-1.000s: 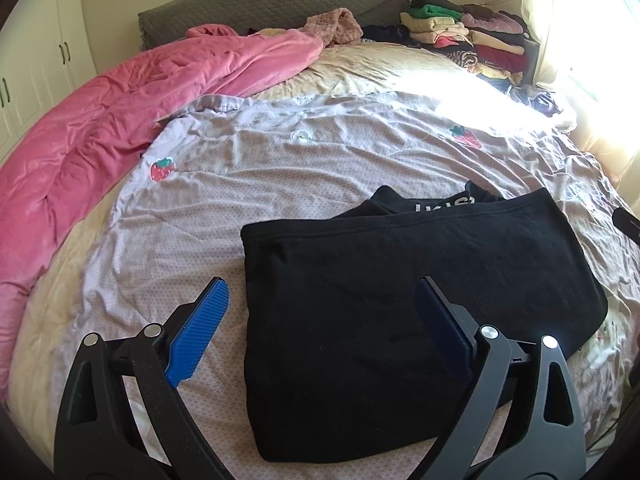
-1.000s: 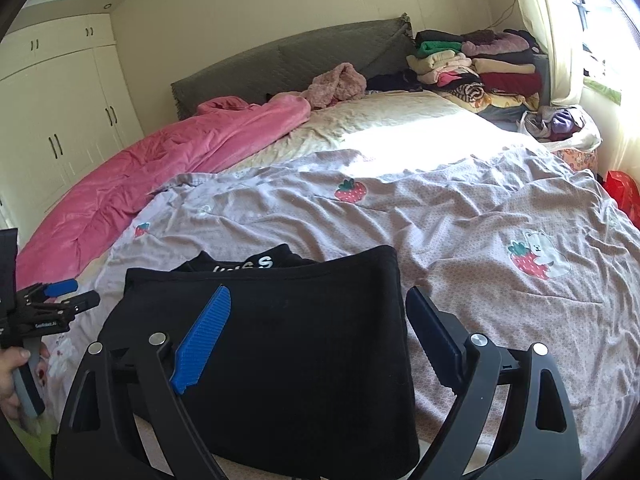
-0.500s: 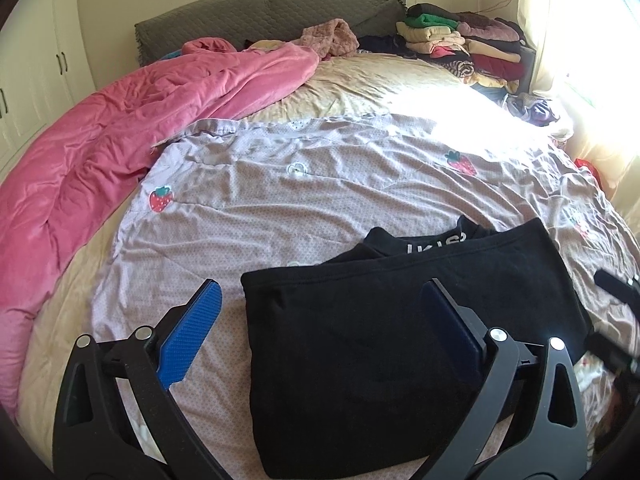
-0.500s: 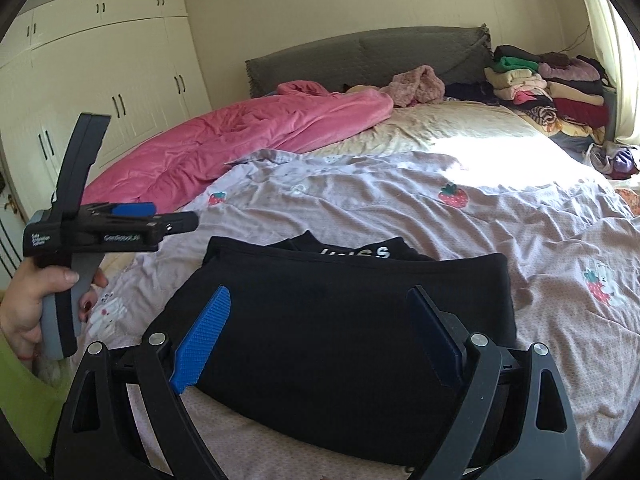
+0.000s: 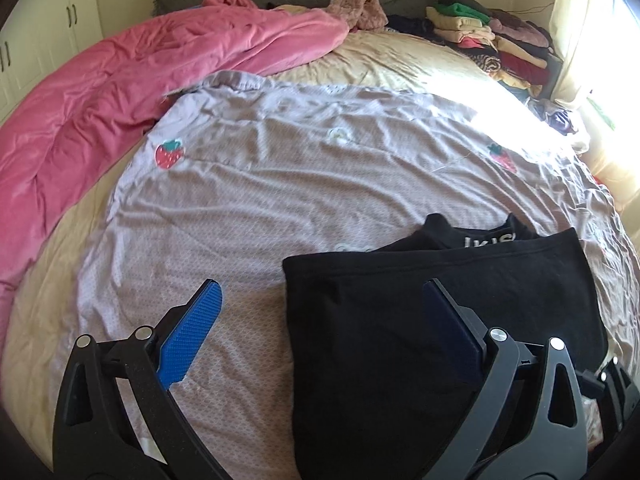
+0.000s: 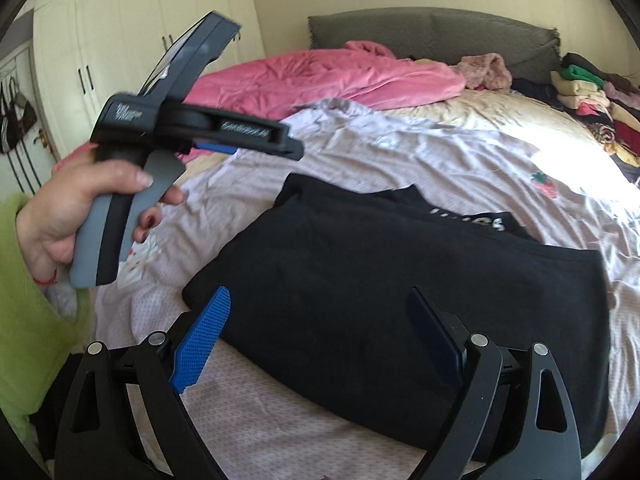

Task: Fold small clothes
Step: 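Move both open tools to the side edge of the black sweatshirt, then close both tools on the sweatshirt side edge, then lift the side edge with both tools and fold it over the sweatshirt, then lay the folded side down and open both tools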

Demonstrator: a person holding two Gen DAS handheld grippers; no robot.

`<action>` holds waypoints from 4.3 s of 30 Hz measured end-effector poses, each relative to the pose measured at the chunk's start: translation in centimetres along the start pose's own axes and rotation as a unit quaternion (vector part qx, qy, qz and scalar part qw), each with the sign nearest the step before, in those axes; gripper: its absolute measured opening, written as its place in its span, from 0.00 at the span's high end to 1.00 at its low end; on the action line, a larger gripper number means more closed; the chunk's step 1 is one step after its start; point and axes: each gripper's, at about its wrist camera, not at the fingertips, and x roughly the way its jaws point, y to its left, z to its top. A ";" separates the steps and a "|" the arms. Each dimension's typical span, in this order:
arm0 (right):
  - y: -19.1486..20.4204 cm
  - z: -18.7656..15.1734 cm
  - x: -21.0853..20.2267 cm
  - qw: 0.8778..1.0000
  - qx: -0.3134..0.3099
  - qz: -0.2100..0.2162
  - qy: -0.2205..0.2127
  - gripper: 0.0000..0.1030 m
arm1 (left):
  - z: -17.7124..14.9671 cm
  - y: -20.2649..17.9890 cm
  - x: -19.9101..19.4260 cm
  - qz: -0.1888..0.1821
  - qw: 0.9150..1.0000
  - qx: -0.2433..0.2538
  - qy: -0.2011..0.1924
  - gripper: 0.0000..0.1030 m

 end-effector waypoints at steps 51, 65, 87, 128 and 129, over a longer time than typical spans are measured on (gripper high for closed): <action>6.2 -2.4 6.3 0.974 -0.197 -0.108 -0.040 0.86 | -3.3 1.7 6.7 -0.081 0.993 -0.061 0.064 0.09; 3.1 -1.9 1.0 0.982 -0.119 -0.095 -0.109 0.88 | -2.6 -3.5 3.6 -0.182 0.980 -0.056 0.053 0.43; -4.9 -4.8 -8.3 0.976 -0.010 -0.128 -0.176 0.89 | -0.7 -17.0 -1.5 -0.169 0.985 -0.019 0.004 0.64; -18.5 -12.6 -14.2 0.940 0.305 -0.053 -0.139 0.40 | -8.4 -19.4 1.6 -0.174 0.984 0.034 0.021 0.22; -19.2 -12.0 -14.3 0.939 0.313 -0.052 -0.135 0.39 | -8.6 -19.3 1.6 -0.176 0.984 0.032 0.020 0.22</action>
